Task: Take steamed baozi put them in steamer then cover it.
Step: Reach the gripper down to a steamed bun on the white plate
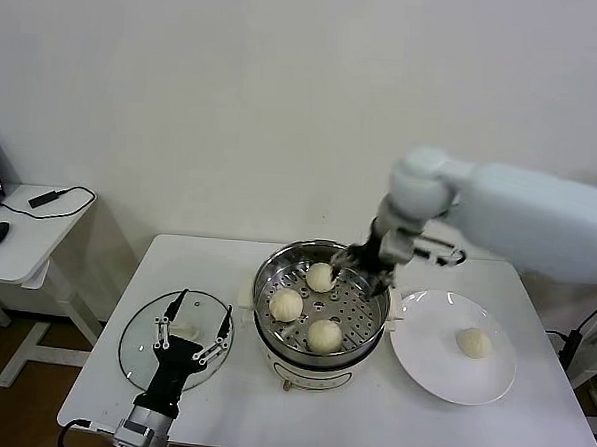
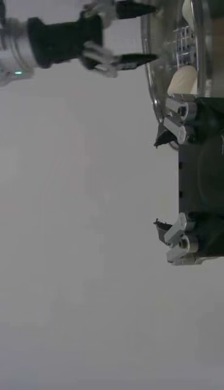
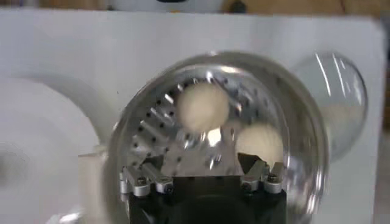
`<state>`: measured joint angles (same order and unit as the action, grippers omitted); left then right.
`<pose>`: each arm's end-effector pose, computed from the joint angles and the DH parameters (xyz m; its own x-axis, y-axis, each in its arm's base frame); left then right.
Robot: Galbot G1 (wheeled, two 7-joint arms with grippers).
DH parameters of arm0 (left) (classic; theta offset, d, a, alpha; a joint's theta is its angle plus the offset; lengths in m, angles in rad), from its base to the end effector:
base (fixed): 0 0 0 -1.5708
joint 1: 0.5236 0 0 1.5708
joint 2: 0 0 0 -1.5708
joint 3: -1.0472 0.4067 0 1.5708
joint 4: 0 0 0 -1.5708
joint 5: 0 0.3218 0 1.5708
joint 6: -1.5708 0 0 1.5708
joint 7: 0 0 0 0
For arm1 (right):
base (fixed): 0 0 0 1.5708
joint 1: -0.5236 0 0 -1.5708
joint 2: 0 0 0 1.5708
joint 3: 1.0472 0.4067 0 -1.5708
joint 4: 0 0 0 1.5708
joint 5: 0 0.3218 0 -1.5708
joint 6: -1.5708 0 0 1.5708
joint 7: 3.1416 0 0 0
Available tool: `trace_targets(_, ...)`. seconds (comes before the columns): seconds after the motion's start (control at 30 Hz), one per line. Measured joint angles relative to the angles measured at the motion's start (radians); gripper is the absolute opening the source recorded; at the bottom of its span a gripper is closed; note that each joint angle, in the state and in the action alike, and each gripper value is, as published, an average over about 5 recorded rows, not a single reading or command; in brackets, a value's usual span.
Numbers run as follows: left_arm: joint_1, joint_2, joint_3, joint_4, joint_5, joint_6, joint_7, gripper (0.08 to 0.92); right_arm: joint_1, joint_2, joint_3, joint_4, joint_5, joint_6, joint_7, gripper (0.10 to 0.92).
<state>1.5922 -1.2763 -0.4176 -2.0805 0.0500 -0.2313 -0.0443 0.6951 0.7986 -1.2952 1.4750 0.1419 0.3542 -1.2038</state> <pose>0.1105 0.0440 -0.3565 -0.9575 0.2396 -0.1607 0.1989 0.9517 0.2337 0.5357 -0.0828 0.0130 -0.0950 -0.2450 0.9649 -0.5065 -0.8225 -0.2587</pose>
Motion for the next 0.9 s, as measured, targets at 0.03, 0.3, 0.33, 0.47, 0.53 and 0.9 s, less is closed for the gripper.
trace_targets(0.03, -0.001, 0.0, 0.002, -0.001, 0.0, 0.0, 0.0, 0.823, 0.004, -0.018, -0.001, -0.021, 0.026, -0.03, -0.009, 0.823)
trace_targets(0.3, -0.002, 0.006, 0.003, -0.003, 0.0, 0.003, 0.0, 0.823, -0.043, -0.153, 0.038, -0.197, 0.133, -0.195, -0.05, 0.823)
trace_targets(0.33, -0.002, 0.006, 0.002, -0.003, 0.0, 0.003, 0.0, 0.823, -0.06, -0.168, 0.048, -0.219, 0.136, -0.207, -0.052, 0.823)
trace_targets(0.47, -0.002, 0.007, -0.002, 0.0, 0.0, 0.002, 0.0, 0.823, -0.144, -0.216, 0.096, -0.296, 0.131, -0.239, -0.049, 0.823)
trace_targets(0.53, -0.002, 0.007, -0.003, 0.001, 0.0, 0.003, 0.0, 0.823, -0.195, -0.232, 0.127, -0.331, 0.119, -0.248, -0.045, 0.823)
trace_targets(0.9, -0.002, 0.0, -0.003, 0.002, 0.0, 0.004, 0.0, 0.823, -0.461, -0.256, 0.269, -0.457, 0.035, -0.281, 0.011, 0.823)
